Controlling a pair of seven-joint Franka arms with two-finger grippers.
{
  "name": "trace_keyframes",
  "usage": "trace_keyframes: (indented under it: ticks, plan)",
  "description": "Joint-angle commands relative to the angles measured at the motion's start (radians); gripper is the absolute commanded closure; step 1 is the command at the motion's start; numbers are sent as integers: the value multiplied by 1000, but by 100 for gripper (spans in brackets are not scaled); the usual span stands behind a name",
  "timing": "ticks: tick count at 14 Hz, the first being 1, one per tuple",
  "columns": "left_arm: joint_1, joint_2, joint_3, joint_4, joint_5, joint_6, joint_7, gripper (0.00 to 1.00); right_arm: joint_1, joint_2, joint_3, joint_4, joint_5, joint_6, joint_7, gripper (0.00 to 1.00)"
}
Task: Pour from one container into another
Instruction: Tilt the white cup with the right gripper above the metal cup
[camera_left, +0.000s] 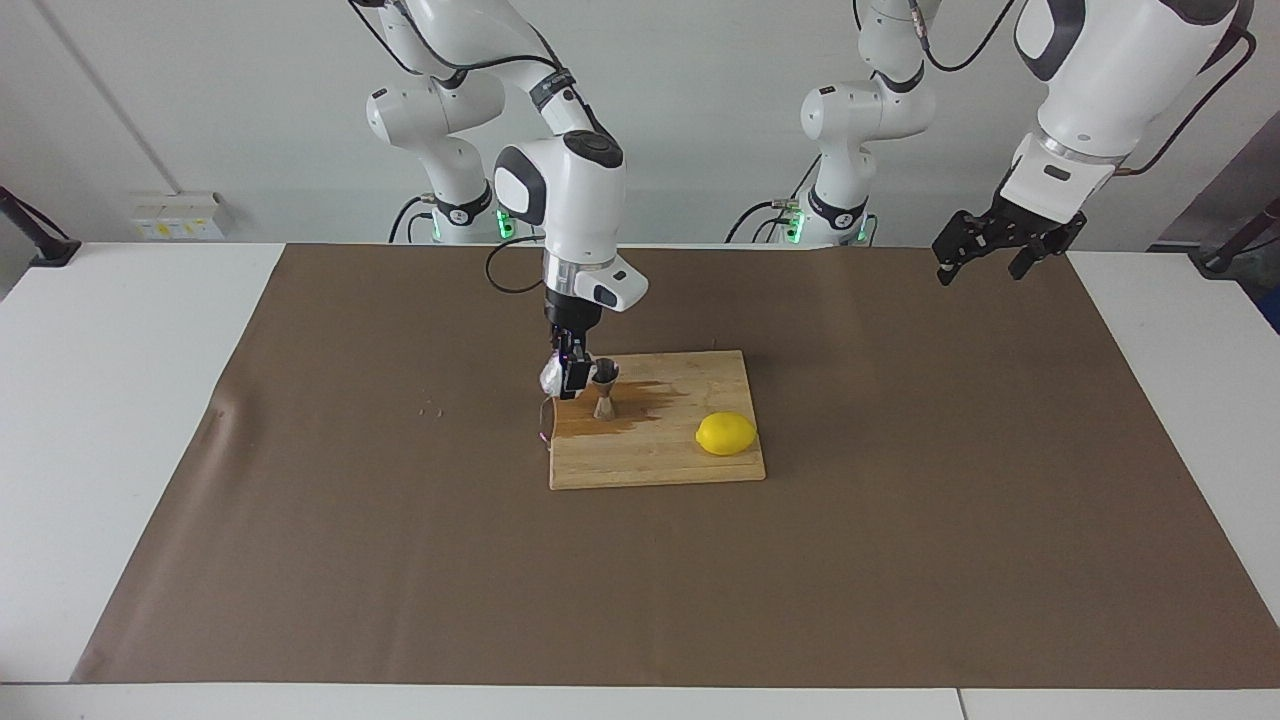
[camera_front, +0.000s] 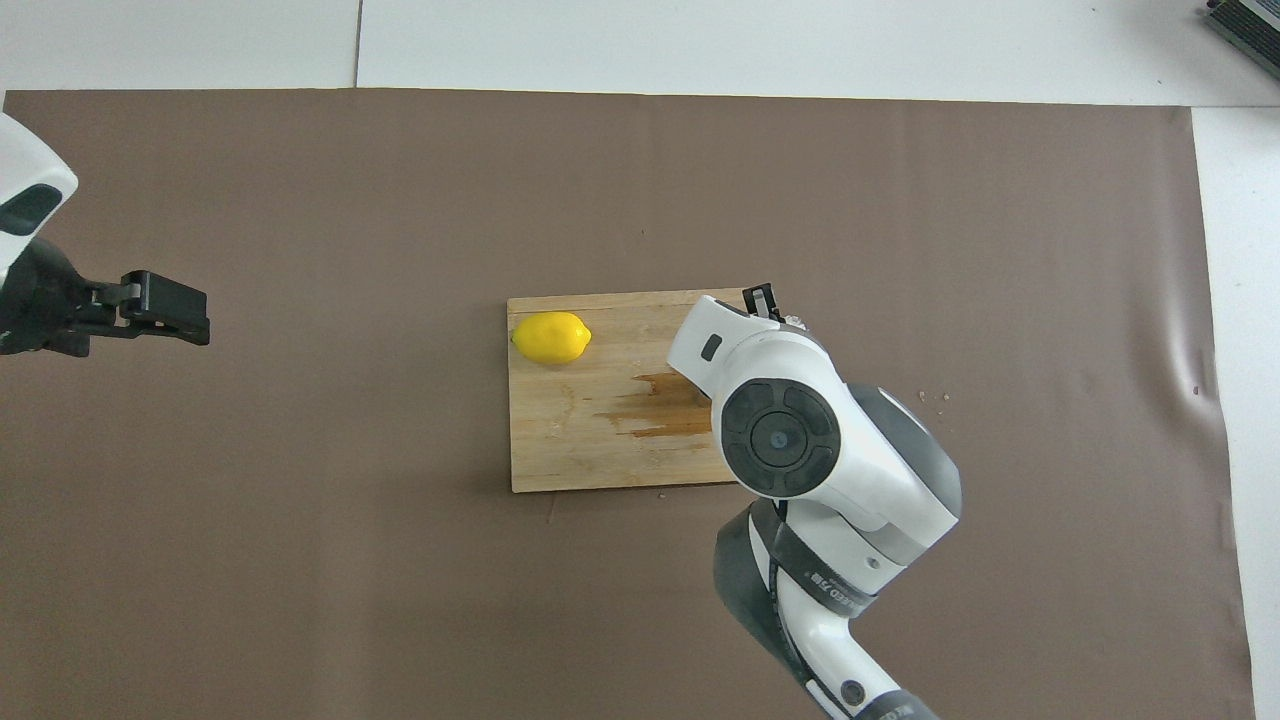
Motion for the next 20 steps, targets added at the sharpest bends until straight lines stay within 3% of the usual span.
trace_keyframes:
  ticks: [1,6,20]
  plan:
    - [3,-32,2,-32,-6,-3,0,0,18,7,0,7,-52,-19,39,100]
    - [5,-32,2,-32,-6,-3,0,0,21,-3,0,-6,-161,-20,42,100]
    - [5,-32,2,-32,-6,-3,0,0,90,-36,4,-25,-256,-132,109,100]
